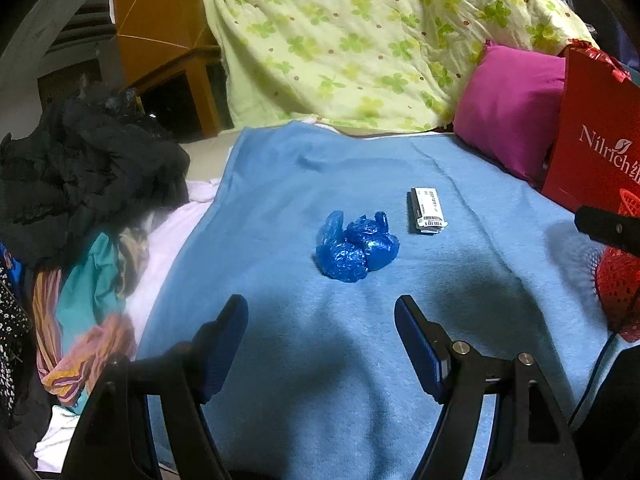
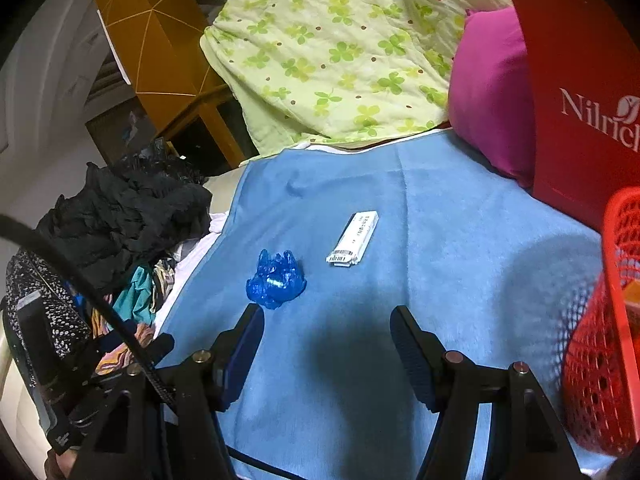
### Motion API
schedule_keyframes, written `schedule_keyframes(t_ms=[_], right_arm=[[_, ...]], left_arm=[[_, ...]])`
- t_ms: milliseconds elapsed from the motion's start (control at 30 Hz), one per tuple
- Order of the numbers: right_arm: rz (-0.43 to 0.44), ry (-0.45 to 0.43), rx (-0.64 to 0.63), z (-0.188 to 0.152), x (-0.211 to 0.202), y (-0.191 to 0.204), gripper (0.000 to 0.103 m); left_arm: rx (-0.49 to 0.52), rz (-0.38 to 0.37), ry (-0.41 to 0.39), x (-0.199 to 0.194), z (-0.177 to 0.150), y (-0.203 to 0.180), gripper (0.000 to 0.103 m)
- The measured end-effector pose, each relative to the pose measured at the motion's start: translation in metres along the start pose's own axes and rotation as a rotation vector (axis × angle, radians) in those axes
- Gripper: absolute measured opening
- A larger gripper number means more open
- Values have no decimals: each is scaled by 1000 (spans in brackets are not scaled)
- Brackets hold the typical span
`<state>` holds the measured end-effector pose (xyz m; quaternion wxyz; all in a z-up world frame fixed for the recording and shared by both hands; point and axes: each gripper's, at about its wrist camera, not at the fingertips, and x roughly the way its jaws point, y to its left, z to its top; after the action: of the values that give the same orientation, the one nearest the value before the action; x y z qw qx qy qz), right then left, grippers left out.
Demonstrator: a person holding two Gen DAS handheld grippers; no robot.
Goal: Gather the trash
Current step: 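Move the right tool toward the white medicine box while the left tool approaches the blue wrapper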
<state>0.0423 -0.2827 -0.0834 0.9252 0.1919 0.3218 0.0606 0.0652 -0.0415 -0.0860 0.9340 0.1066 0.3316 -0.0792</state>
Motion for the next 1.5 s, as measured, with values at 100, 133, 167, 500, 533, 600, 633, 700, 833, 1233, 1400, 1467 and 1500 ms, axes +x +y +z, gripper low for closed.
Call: schedule_keyframes(t_ms=[100,133,167,500,533,600,633,700,833,1233,1400,1467,1500], right_arm=[[-3,6,-6,5,11,0,70],[-4,11,-8,6,16,0,70],[-6,16,-9,8,21,0,70],[-17,57,-23,23,71,-6,70],[-20,60,-26,25,76,-7,70],[-36,67,-31,29,90,-11,70],[-43,71,-29,31,96,-13,70],[-51,79,-19,35,108,-18,70],[-64,90,-6,42,130,-25,70],[-59,151,-15,57,202,-18,67],[-109,183,11,66,229,-19,63],[-133,204,22,69,239,-20,63],[-149,211,25,69,244,-20,63]], left_arm=[[2,3,11,7,0,1,76],[3,4,16,10,0,1,76],[4,5,21,14,1,1,76],[25,20,53,44,5,0,76],[26,22,57,48,5,0,76],[27,28,68,59,8,1,76],[26,31,74,66,9,2,76],[18,33,75,77,11,3,76],[3,37,49,99,13,6,76],[-48,-14,77,142,25,13,76],[-70,-81,98,157,34,14,76],[-81,-98,111,165,37,14,76],[-87,-104,115,168,39,13,76]])
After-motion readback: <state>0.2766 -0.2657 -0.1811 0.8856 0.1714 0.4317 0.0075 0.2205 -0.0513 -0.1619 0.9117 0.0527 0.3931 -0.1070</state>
